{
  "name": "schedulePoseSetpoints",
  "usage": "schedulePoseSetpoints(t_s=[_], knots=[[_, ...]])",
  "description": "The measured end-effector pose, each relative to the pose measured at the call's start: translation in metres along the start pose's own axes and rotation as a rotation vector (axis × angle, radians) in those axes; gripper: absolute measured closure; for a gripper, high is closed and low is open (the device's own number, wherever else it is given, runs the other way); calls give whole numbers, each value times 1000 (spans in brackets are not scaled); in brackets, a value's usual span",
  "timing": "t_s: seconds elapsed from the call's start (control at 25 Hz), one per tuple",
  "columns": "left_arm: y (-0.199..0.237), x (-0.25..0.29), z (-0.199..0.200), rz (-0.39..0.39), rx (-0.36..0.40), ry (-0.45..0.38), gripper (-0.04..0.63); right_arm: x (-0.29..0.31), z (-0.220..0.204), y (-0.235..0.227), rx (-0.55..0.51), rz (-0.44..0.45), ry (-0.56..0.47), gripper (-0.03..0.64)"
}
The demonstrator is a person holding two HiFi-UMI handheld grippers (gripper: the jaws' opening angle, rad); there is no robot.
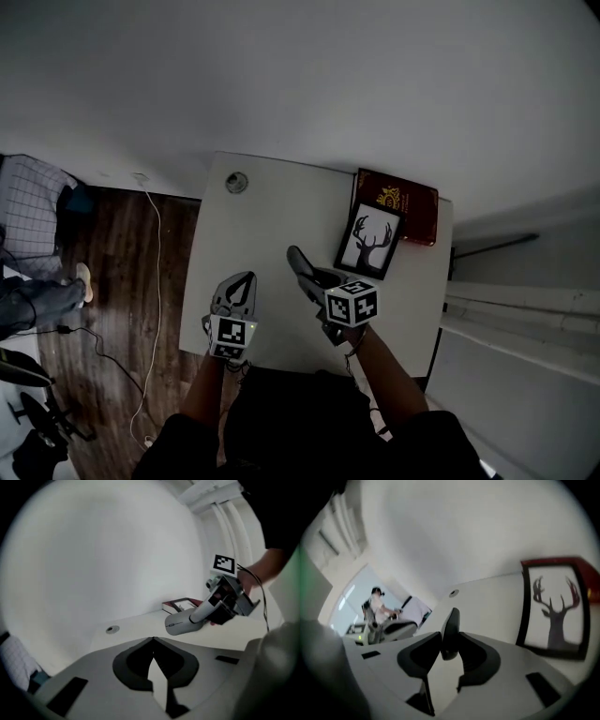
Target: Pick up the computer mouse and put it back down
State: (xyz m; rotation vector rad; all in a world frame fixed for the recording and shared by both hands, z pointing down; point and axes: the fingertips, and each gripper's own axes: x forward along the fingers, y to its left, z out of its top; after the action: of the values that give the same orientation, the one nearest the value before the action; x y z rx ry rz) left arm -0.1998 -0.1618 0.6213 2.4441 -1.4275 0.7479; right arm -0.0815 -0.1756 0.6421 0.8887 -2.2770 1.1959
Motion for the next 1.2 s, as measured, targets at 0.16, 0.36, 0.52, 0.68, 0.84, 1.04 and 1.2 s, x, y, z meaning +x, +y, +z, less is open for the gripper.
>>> schedulePoseSetpoints(t_s=[0.16, 0.36, 0.52, 0.68, 0.84, 1.04, 1.2], knots=[[-13, 7, -8, 33, -215, 20, 594, 7, 4, -4, 309, 17, -89, 480], [-35, 15, -7, -1, -215, 31, 594, 9, 6, -16, 398, -23, -126, 480], [-41, 21, -10, -4, -219, 51, 594, 12, 3, -20, 383, -37, -122, 480], [-40, 28, -13, 2, -233, 65, 594, 16, 4, -23, 355, -44, -119, 480], [-43, 35, -13, -12, -224, 75, 593, 21, 5, -23, 356, -32, -114, 480], [-47, 38, -12, -25, -228, 81, 594, 28, 2, -29, 372, -29, -106, 480], [-51, 39, -13, -36, -232, 85, 594, 34, 0, -34, 370, -34, -90, 480]])
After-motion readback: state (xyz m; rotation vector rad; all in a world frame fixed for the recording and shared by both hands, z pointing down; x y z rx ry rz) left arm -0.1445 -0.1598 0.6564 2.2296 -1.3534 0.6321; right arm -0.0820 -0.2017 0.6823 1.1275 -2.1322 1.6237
